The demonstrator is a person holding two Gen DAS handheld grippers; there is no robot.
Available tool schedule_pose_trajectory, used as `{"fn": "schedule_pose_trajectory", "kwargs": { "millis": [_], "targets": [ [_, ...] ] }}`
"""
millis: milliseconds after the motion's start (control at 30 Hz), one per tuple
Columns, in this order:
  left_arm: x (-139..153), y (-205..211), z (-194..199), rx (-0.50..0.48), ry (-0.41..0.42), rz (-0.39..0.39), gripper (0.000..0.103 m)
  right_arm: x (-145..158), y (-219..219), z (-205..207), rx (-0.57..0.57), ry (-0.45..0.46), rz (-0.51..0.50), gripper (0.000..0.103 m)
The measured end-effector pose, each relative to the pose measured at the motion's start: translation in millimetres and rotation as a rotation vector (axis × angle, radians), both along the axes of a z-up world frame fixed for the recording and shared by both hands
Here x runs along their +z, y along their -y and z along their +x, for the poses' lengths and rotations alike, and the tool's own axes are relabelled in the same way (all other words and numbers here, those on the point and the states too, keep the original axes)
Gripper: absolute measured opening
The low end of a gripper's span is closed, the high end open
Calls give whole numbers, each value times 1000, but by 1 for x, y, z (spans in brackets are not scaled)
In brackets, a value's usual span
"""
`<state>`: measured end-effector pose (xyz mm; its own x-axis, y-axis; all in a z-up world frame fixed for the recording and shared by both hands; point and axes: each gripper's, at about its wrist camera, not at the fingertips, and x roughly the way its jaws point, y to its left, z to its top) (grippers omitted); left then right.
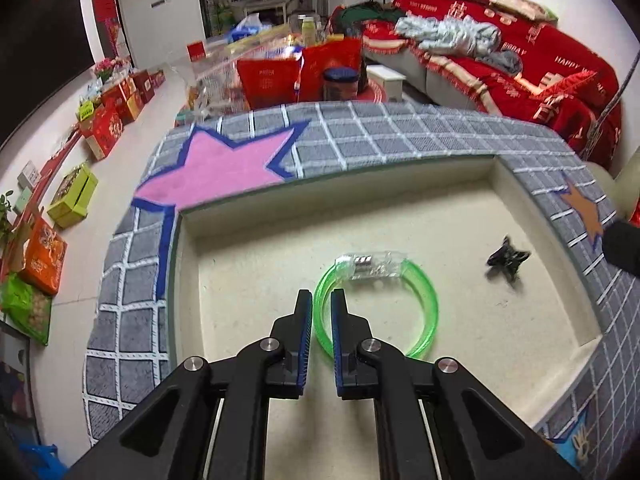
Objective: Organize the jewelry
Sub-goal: 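Carry both items over the tray while the right tool releases the black clip inside, then lower the green bracelet into the tray and open the left tool, then grasp the silver star hair clip with the left tool while the right tool grasps the brown coiled bracelet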
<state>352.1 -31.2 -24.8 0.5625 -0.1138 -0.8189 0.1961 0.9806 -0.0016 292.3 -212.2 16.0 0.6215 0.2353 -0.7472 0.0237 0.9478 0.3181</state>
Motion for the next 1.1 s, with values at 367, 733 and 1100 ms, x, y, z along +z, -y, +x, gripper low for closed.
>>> {"fn": "schedule_pose_trajectory", "kwargs": {
  "millis": [367, 733, 1100],
  "targets": [
    [35, -10, -29, 4, 78, -53, 103, 8, 8, -48, -21, 29, 56, 80],
    [44, -45, -103, 17, 37, -113, 103, -3, 15, -118, -35, -18, 61, 83],
    [10, -55, -205, 17, -26, -79, 103, -53, 9, -193, -78, -153, -60, 83]
  ]
}}
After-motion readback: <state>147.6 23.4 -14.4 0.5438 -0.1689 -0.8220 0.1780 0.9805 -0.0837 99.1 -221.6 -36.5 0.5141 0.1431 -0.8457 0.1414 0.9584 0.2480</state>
